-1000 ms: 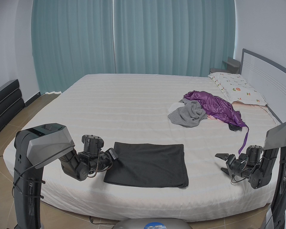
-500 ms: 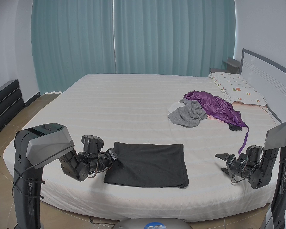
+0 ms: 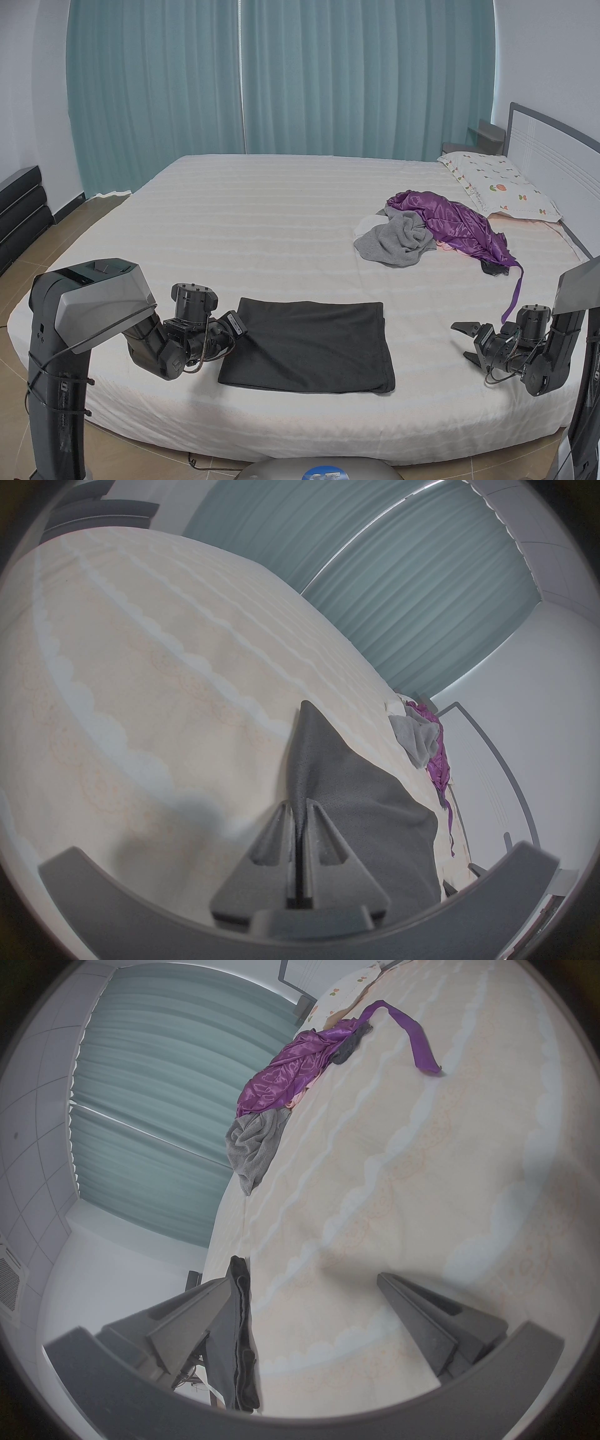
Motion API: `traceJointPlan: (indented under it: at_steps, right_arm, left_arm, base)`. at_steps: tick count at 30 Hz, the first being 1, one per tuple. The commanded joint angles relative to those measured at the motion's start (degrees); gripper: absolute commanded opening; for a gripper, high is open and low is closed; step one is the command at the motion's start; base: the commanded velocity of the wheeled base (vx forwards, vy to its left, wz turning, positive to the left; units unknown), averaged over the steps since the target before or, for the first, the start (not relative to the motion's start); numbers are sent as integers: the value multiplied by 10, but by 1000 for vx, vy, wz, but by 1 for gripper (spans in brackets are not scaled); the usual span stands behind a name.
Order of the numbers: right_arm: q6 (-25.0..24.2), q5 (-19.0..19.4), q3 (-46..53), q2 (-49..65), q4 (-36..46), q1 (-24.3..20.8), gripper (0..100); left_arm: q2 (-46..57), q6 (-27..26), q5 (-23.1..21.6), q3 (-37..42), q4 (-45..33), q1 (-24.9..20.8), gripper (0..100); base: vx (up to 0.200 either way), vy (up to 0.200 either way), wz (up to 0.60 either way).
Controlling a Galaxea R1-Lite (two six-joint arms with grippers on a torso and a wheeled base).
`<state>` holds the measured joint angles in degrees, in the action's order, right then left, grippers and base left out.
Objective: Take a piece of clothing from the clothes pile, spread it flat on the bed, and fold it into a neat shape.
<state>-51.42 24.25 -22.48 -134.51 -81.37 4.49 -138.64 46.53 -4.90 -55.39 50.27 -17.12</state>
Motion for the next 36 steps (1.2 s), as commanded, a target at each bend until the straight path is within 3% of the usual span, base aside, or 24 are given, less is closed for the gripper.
traceJointPlan:
  at_steps: [1, 8, 18, 25, 36]
  right_arm:
    - [0, 0, 0, -1, 0, 0, 100]
    - [0, 0, 0, -2, 0, 0, 100]
    - [0, 0, 0, -3, -1, -1, 100]
    - [0, 0, 0, -2, -1, -1, 100]
    - [0, 0, 0, -3, -1, -1, 100]
  left_arm:
    - [2, 2, 11, 1, 0, 0, 0]
    - [9, 28, 16, 6, -1, 2, 0]
    - [27, 29, 17, 35, -1, 8, 0]
    - [27, 29, 51, 42, -1, 9, 0]
    - [24, 30, 51, 34, 1, 12, 0]
  base:
    - [0, 200, 0]
    - [0, 200, 0]
    - [0, 200, 0]
    - [0, 200, 0]
    - [0, 200, 0]
